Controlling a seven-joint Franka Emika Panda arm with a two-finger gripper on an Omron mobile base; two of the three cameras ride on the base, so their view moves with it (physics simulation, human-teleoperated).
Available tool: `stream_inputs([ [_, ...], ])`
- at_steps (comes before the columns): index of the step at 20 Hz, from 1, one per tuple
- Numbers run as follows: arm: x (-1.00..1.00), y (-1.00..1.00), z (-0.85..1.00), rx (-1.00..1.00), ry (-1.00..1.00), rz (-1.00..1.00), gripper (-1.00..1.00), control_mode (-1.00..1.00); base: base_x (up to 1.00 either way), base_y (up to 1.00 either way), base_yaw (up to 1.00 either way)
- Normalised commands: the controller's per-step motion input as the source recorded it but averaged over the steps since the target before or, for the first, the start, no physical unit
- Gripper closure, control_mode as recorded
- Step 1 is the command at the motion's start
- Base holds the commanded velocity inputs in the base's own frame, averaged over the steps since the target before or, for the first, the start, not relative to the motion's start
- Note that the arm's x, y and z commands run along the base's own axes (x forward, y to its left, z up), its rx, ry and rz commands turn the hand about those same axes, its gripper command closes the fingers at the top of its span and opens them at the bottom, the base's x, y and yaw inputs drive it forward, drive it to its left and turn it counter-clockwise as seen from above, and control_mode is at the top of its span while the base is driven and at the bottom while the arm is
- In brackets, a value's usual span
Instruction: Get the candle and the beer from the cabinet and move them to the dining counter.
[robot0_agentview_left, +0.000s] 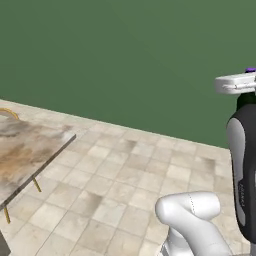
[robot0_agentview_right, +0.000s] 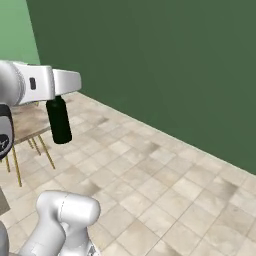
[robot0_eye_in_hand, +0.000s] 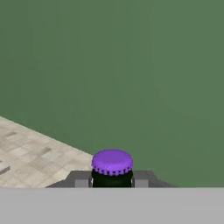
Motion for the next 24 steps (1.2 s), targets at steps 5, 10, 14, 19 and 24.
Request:
stream_inputs([
  [5, 0.0, 0.0, 0.0, 0.0, 0.0, 0.0, 1.0, 1.0, 0.77, -0.94, 0.39],
  [10, 0.0, 0.0, 0.0, 0.0, 0.0, 0.0, 1.0, 1.0, 0.67, -1.0, 0.35],
  [14, 0.0, 0.0, 0.0, 0.0, 0.0, 0.0, 1.0, 1.0, 0.61, -1.0, 0.34],
  [19, 0.0, 0.0, 0.0, 0.0, 0.0, 0.0, 1.0, 1.0, 0.63, -1.0, 0.33],
  [24, 0.0, 0.0, 0.0, 0.0, 0.0, 0.0, 1.0, 1.0, 0.63, -0.99, 0.31],
])
